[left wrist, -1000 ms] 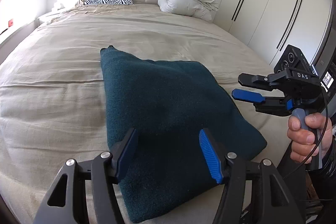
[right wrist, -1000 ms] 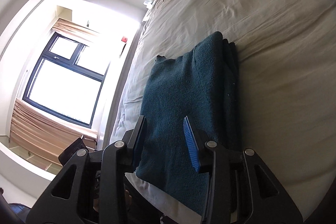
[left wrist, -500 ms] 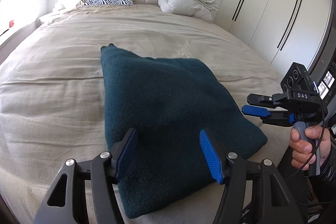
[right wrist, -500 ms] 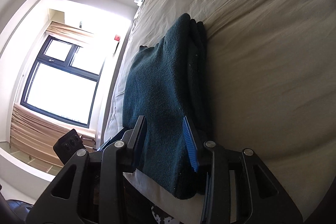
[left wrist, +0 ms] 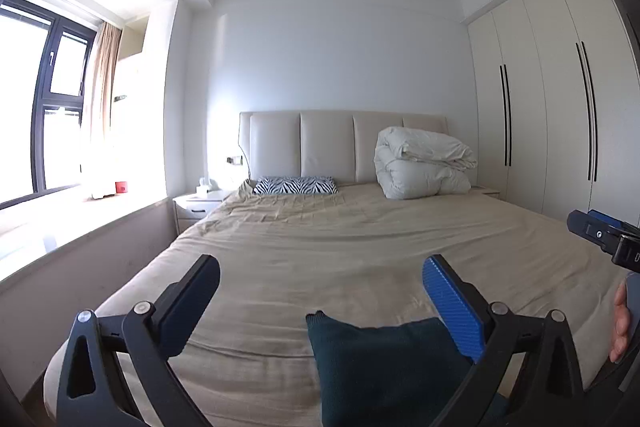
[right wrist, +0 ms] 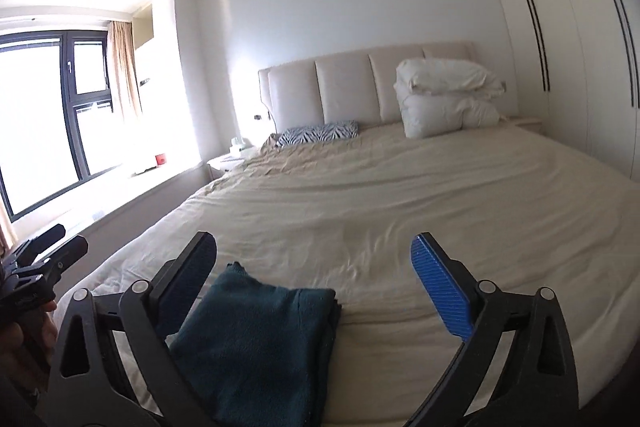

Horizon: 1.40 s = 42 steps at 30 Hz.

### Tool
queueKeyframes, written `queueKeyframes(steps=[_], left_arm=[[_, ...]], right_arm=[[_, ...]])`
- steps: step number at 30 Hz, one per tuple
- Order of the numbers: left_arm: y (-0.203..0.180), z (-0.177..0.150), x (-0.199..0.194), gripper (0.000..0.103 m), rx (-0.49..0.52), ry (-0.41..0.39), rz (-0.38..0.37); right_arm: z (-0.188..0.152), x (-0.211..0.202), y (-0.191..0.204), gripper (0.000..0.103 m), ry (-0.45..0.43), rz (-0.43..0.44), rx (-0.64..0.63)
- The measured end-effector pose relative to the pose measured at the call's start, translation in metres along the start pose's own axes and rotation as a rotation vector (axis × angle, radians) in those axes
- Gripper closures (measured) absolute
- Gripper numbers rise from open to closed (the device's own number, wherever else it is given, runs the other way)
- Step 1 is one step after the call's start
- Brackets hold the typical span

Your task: Fold small clothes

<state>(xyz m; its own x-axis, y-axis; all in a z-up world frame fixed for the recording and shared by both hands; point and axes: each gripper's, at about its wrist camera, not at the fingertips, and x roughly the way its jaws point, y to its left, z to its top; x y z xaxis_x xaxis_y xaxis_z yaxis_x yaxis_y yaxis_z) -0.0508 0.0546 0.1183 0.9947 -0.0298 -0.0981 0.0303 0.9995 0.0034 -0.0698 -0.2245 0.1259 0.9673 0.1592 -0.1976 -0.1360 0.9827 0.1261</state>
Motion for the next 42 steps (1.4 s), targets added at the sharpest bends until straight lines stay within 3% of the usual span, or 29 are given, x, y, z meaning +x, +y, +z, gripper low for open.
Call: queueKeyframes(steps=[2,3,6,9,18,21,27,33,42], left_arm=[[0.000,0.016,-0.013,0.000,0.013,-0.057,0.041],[-0.001,0.023,-0.015,0.000,0.033,-0.044,0.057],[-0.007,0.033,-0.008,0.000,0.104,0.060,0.075],[-0.007,0.031,-0.008,0.000,0.084,0.081,0.065],[-0.008,-0.027,0.026,0.000,-0.035,0.417,0.060],[-0.011,-0.051,0.035,0.000,-0.053,0.513,0.052],[-0.013,-0.091,0.055,0.000,-0.064,0.687,0.060],[-0.013,-0.116,0.063,0.000,-0.069,0.763,0.071],[-0.011,-0.130,0.070,0.000,-0.079,0.805,0.077]], right_arm=[[0.017,-0.017,0.016,0.000,-0.099,-0.029,-0.089],[0.023,-0.022,0.023,0.000,-0.116,-0.037,-0.125],[0.039,-0.028,0.036,0.000,-0.106,-0.020,-0.134],[0.043,-0.035,0.039,0.000,-0.081,0.015,-0.071],[0.023,-0.008,0.034,0.000,0.172,0.038,0.021],[0.005,-0.003,0.031,0.000,0.191,0.010,0.041],[-0.036,0.031,0.028,0.000,0.371,-0.141,0.015],[-0.084,0.068,0.016,0.000,0.610,-0.179,0.102],[-0.106,0.079,0.029,0.000,0.659,-0.180,0.069]])
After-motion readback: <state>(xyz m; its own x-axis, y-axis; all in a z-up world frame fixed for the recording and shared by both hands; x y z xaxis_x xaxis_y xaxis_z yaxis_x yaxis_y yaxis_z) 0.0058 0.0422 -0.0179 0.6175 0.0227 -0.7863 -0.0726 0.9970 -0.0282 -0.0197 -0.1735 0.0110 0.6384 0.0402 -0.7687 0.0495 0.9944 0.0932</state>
